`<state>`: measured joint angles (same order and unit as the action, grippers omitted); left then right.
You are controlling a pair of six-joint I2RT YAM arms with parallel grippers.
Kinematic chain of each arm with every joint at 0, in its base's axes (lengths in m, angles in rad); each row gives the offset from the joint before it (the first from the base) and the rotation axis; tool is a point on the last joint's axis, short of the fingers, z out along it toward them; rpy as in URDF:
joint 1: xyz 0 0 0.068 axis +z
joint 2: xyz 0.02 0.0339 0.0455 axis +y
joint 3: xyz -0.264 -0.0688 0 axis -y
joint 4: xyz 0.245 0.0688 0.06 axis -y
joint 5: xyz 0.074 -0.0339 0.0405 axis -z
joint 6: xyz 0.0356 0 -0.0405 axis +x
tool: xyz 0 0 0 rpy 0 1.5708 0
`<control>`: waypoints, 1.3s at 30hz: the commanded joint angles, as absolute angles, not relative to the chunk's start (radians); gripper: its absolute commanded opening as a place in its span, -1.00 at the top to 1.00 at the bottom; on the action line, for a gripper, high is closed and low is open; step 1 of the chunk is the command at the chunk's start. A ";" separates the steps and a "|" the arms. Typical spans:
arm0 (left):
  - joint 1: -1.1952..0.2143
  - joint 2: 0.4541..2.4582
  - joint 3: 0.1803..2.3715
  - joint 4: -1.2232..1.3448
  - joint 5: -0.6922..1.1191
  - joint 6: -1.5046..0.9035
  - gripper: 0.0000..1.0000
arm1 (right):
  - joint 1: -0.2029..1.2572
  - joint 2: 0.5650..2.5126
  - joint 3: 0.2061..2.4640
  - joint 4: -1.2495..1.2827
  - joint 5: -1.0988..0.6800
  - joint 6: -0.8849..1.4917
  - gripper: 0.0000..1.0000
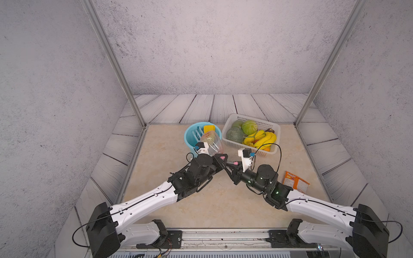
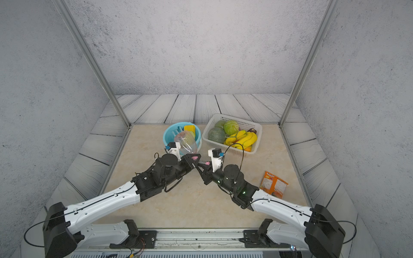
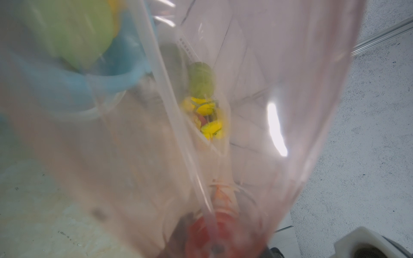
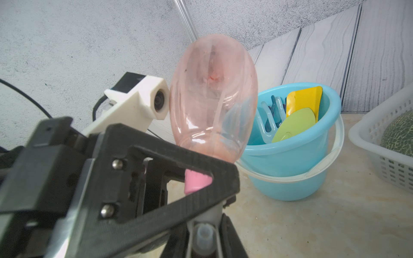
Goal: Organize the gardening tools
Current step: Pick up the gardening tool from the center of the board.
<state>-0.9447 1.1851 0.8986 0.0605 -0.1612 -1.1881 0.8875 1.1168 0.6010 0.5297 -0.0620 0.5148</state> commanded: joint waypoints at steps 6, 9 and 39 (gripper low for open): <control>-0.950 1.123 0.858 0.064 -0.182 -1.144 -0.20 | 0.884 1.073 0.632 0.490 -0.026 0.515 0.92; -0.950 1.097 0.841 0.061 -0.206 -1.122 -0.38 | 0.884 1.058 0.647 0.428 -0.019 0.518 0.95; -0.951 0.937 1.046 -0.564 -0.188 -0.328 -0.55 | 0.874 0.959 1.024 -0.743 -0.066 0.403 1.00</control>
<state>-0.9455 0.9218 1.0119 -0.5236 -0.2268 -0.4534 0.8795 0.9310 0.9771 -0.5987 -0.0273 0.4282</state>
